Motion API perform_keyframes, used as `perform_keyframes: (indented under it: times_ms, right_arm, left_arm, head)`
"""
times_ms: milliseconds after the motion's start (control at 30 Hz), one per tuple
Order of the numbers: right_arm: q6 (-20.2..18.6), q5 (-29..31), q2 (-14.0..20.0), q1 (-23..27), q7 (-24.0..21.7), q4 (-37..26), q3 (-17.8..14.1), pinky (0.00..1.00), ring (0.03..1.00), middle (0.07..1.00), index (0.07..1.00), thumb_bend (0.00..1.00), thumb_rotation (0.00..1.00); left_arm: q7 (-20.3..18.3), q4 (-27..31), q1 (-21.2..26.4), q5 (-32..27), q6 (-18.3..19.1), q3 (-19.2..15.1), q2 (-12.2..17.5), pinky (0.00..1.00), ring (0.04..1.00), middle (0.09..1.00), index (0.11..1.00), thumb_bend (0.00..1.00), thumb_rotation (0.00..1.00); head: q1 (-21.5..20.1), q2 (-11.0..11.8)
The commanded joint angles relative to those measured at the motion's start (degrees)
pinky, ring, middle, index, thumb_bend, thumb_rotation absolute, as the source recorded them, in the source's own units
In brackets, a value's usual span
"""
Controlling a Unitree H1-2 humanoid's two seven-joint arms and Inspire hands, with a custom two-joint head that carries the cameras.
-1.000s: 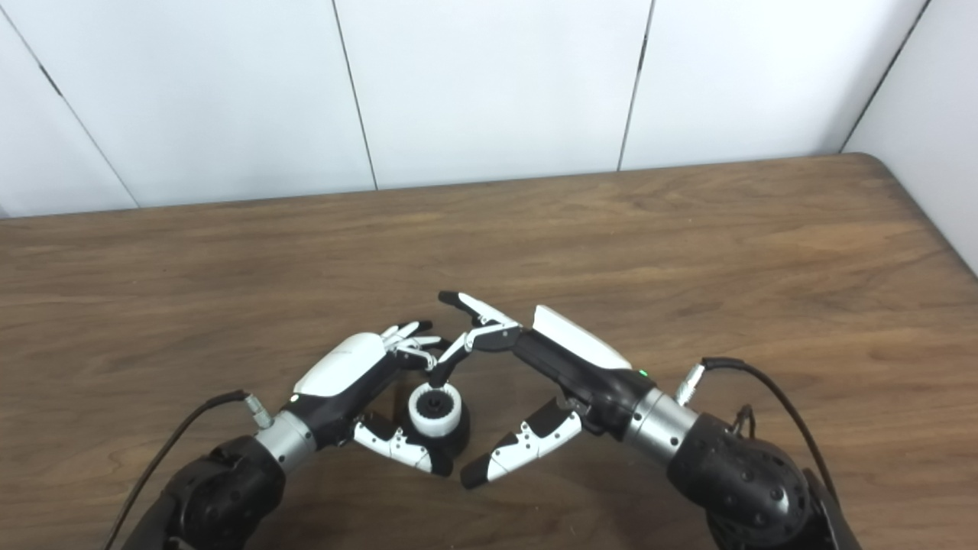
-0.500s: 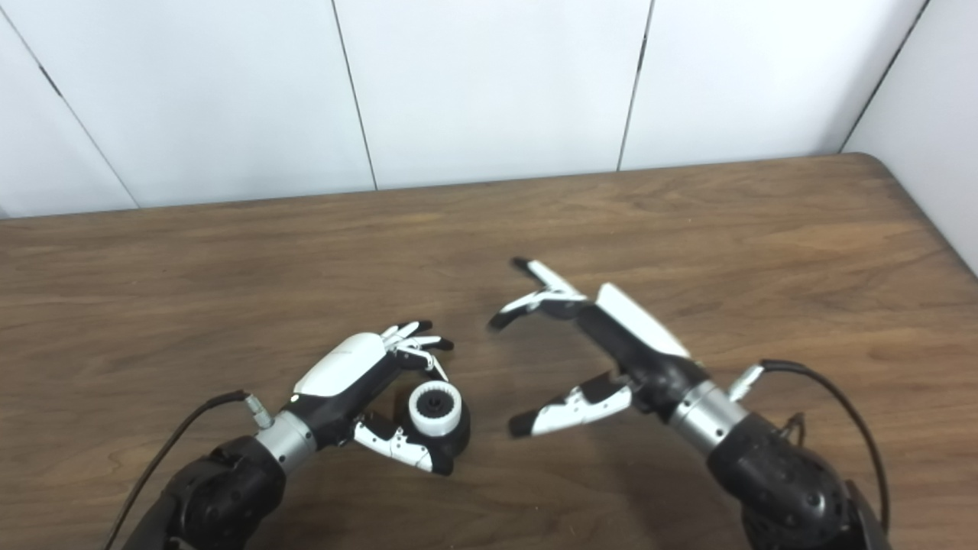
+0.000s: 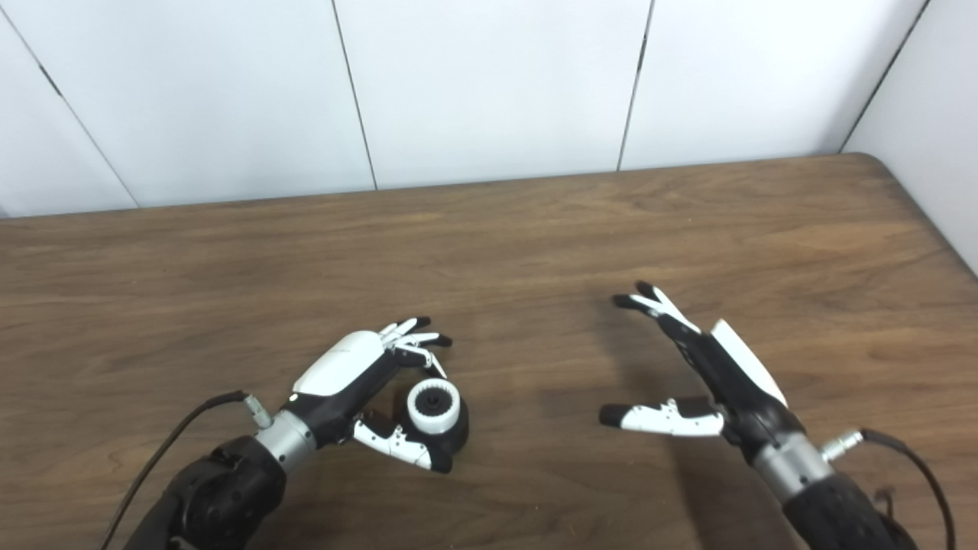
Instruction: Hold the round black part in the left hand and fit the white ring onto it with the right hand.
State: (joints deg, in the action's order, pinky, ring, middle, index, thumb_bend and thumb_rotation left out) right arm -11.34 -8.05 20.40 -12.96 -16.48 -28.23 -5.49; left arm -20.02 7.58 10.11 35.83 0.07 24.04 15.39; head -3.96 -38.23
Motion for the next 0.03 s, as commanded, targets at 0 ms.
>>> perform_keyframes:
  times_ms: [0]
  right_arm:
    - [1.99,1.98,0.26,-0.77,1.34,-0.76,-1.46,0.98,0.992,1.0,0.921,0.73,0.43]
  left_arm:
    - [-0.18,-0.99,0.61,0.91,0.42,-0.16,0.91,1.0,1.0,0.89,0.477,0.52,0.05]
  head:
    - [-0.24,0.06]
